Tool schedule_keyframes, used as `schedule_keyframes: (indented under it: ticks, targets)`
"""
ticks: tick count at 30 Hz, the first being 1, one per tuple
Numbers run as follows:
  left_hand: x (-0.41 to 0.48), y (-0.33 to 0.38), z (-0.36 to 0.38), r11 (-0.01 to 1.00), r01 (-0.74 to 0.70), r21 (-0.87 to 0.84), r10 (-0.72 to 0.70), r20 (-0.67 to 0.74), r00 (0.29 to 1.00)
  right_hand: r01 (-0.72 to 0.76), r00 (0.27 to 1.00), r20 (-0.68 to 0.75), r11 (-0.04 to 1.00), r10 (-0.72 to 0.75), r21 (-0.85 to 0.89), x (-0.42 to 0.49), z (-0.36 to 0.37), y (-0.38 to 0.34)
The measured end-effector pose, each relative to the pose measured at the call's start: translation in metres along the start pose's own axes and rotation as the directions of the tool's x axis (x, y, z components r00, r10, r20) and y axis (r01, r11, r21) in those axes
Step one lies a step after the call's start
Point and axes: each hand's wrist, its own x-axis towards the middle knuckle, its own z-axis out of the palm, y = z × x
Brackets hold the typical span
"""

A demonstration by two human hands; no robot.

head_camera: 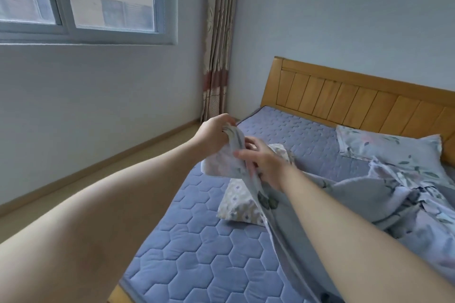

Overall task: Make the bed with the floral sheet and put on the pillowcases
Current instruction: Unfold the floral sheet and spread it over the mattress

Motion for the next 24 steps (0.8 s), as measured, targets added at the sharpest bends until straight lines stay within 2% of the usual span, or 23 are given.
schedule_keyframes:
  ticks: [1,3,5,7,8,10,12,14,16,20,24]
  targets:
    - [0.009,-0.011,-0.003,0.998,-0.025,0.059,0.023,0.034,0.999,-0.036,0.999,-0.032,0.989,0.032,-0.145,0.015,0.009,0.003]
    - [0.025,-0.033,-0.01,0.979,-0.112,0.172,0.09,0.132,0.987,-0.151,0.977,-0.198,0.906,0.077,-0.396,0.043,0.024,0.015]
    - [0.051,-0.064,-0.022,0.893,-0.286,0.346,0.176,0.318,0.932,-0.301,0.892,-0.436,0.875,0.117,-0.38,0.068,0.04,0.031]
    - [0.064,-0.085,-0.028,0.711,-0.504,0.491,0.253,0.49,0.834,-0.38,0.804,-0.572,0.881,0.164,-0.281,0.076,0.054,0.041]
    - [0.077,-0.099,-0.034,0.623,-0.602,0.501,0.289,0.568,0.771,-0.418,0.758,-0.625,0.875,0.187,-0.245,0.083,0.067,0.044]
    - [0.095,-0.123,-0.039,0.485,-0.732,0.478,0.332,0.674,0.66,-0.5,0.705,-0.666,0.836,0.242,-0.226,0.089,0.095,0.044]
    - [0.102,-0.138,-0.045,0.392,-0.803,0.449,0.356,0.731,0.583,-0.554,0.684,-0.674,0.799,0.278,-0.233,0.091,0.12,0.038]
    - [0.105,-0.151,-0.057,0.3,-0.875,0.38,0.41,0.777,0.478,-0.624,0.613,-0.721,0.757,0.322,-0.193,0.09,0.149,0.032]
    - [0.1,-0.161,-0.067,0.25,-0.915,0.316,0.43,0.811,0.397,-0.683,0.54,-0.763,0.715,0.354,-0.151,0.081,0.173,0.028]
    - [0.084,-0.179,-0.081,0.169,-0.963,0.211,0.43,0.863,0.265,-0.741,0.461,-0.775,0.668,0.432,-0.068,0.065,0.215,0.021]
    - [0.065,-0.202,-0.102,0.145,-0.976,0.166,0.415,0.885,0.212,-0.766,0.417,-0.783,0.642,0.462,-0.029,0.055,0.26,0.015]
